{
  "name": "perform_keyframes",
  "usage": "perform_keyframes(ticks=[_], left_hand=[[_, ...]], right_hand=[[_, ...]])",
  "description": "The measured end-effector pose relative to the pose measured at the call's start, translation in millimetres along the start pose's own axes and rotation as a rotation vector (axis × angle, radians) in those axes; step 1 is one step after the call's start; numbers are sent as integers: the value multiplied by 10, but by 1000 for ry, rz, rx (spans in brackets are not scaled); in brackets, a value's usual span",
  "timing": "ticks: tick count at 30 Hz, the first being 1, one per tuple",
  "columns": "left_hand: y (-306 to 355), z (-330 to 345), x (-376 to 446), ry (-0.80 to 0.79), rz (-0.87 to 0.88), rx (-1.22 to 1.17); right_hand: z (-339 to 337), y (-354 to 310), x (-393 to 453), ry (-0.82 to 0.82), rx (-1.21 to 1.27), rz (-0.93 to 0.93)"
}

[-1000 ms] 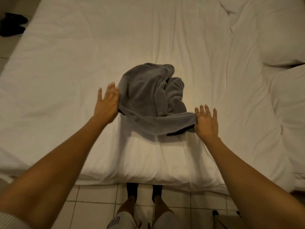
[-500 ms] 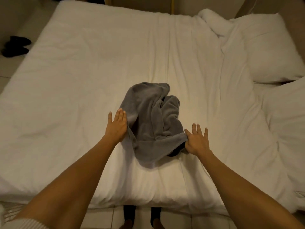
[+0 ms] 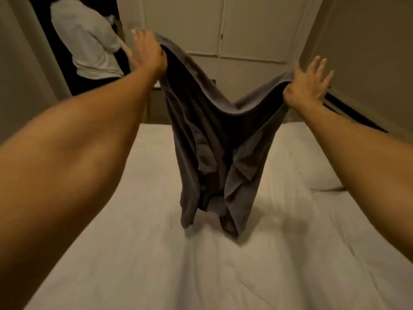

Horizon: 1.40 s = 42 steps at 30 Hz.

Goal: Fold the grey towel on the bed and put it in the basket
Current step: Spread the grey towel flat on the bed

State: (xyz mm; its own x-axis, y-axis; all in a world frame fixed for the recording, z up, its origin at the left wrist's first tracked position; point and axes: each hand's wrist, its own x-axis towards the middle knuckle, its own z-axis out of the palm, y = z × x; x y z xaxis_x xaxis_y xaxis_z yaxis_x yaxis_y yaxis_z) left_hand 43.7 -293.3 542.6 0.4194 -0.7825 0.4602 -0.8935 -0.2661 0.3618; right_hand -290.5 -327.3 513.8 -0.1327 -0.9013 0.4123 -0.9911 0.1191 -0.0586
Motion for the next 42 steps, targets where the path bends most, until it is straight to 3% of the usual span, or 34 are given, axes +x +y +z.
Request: perform_keyframes(ticks=[5, 11, 18, 25, 30, 36, 42], left_hand=[[-300, -808, 389, 148, -85, 32], [-488, -765, 10, 125, -69, 79], [-1167, -95, -1011, -183, 126, 325], [-2096, 1037, -2687, -633, 264, 518], [-2638, 1530, -3558, -837, 320, 590], [-3014, 1832, -4085, -949, 315, 583], [-3195, 1919, -4275, -959, 336, 569]], right_hand=[[-678, 487, 172, 104, 24, 116], [-663, 663, -222, 75, -11, 111], [111, 908, -1010, -76, -168, 29], [1523, 1315, -2433, -359, -290, -103], [2123, 1440, -3302, -582, -354, -173], [2521, 1441, -4010, -734, -361, -188], [2671, 1500, -4287, -765, -366, -237]])
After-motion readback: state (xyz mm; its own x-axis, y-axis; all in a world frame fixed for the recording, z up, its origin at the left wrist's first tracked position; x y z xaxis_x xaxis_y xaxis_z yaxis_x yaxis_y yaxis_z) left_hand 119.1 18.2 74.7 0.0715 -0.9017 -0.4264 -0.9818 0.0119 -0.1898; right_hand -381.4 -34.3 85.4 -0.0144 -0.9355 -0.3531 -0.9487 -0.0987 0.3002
